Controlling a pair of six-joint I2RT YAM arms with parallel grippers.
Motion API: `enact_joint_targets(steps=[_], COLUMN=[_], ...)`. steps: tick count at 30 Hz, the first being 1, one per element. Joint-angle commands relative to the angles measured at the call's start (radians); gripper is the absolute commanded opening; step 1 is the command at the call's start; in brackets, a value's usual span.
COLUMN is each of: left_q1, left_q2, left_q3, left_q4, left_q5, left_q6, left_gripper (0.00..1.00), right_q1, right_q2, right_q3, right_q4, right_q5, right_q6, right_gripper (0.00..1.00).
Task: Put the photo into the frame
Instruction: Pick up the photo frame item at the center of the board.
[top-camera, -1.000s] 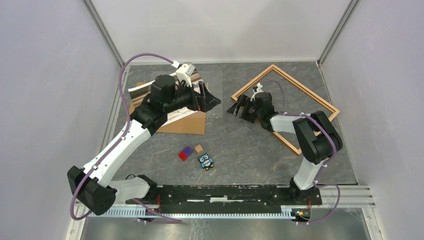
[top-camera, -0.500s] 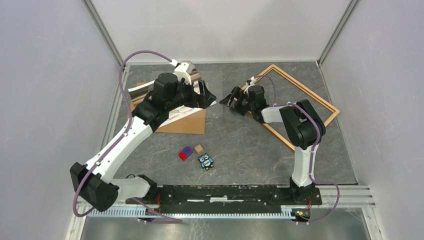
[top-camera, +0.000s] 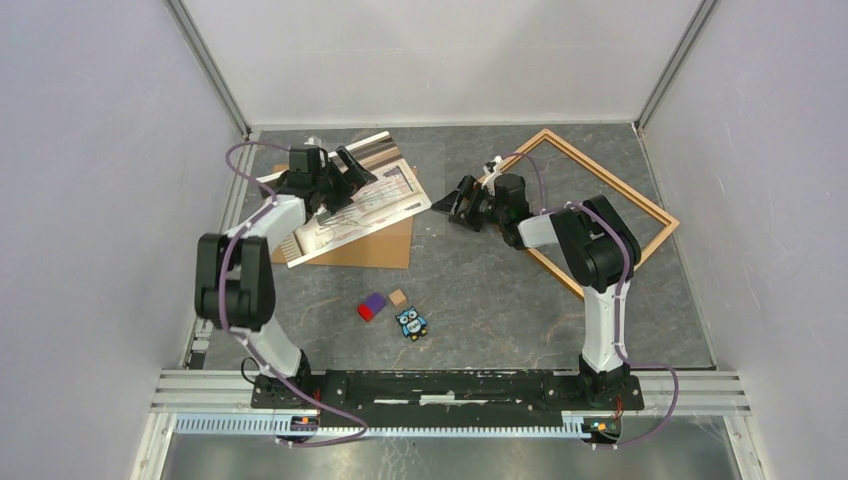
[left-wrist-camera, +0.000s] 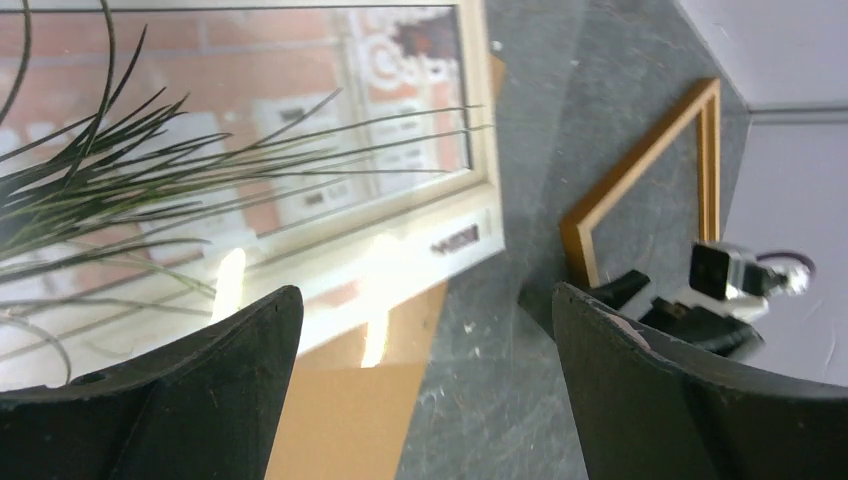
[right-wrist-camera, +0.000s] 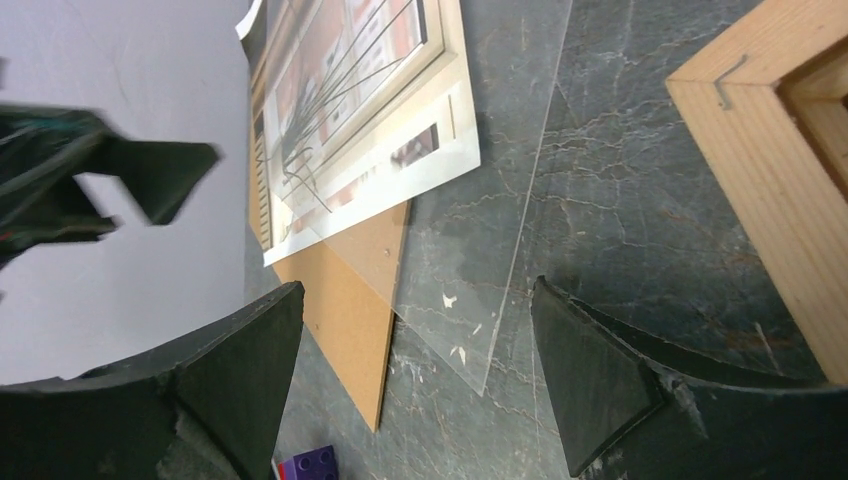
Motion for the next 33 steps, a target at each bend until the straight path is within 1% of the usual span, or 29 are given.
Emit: enact_joint_targets(steps=[1, 4, 6, 10, 12, 14, 16, 18, 23, 25, 26, 28, 30, 33], left_q1=[0.018, 0.022, 0.023, 0.027, 0.029, 0.029, 0.029, 0.029, 0.030, 0.030, 0.030, 0.030, 0.031, 0.031], left_q2=[0.153, 0.218, 0.254, 0.281, 0.289, 0.305, 0.329, 0.349, 0.359, 0.366, 0.368, 0.373, 0.385, 0.392], left_q3=[0.079, 0.087, 0.110, 0.090, 0.076, 0.068, 0.081, 0.099, 0.097, 0.098, 0.096, 0.085, 0.083, 0.076], left_q4=[0.128, 0.131, 0.059, 0.050, 0.036, 0.026, -0.022, -0.073, -0.099, -0.101, -0.098, -0.075, -0.066, -0.051], left_q5=[0.091, 0.073, 0.038, 0.043, 0.042, 0.057, 0.055, 0.043, 0.038, 0.045, 0.048, 0.066, 0.083, 0.103], left_q6=[-0.105, -0.113, -0.099, -0.118, -0.135, -0.141, -0.131, -0.110, -0.082, -0.075, -0.075, -0.084, -0.089, -0.095], left_gripper=[1.00, 1.00, 1.00, 1.00, 1.00, 1.00, 1.00, 1.00, 1.00, 1.00, 1.00, 1.00, 1.00, 1.00], right_q1=[0.004, 0.004, 0.005, 0.004, 0.004, 0.007, 0.013, 0.017, 0.025, 0.031, 0.035, 0.052, 0.070, 0.077], right_q2=[0.052, 0.067, 0.073, 0.087, 0.095, 0.101, 0.108, 0.103, 0.101, 0.116, 0.117, 0.117, 0.129, 0.144], right_q3=[0.007, 0.008, 0.012, 0.012, 0.011, 0.002, 0.006, 0.015, 0.033, 0.043, 0.041, 0.029, 0.042, 0.064], right_q4=[0.071, 0.085, 0.086, 0.095, 0.121, 0.183, 0.233, 0.239, 0.244, 0.260, 0.265, 0.256, 0.251, 0.252], right_q5=[-0.047, -0.059, -0.062, -0.073, -0.079, -0.087, -0.101, -0.099, -0.080, -0.074, -0.055, 0.005, 0.034, 0.064], right_q6=[0.034, 0.045, 0.043, 0.050, 0.080, 0.139, 0.183, 0.195, 0.214, 0.232, 0.236, 0.234, 0.234, 0.233], right_gripper=[0.90, 0.90, 0.90, 0.90, 0.90, 0.89, 0.87, 0.86, 0.84, 0.82, 0.79, 0.77, 0.75, 0.68])
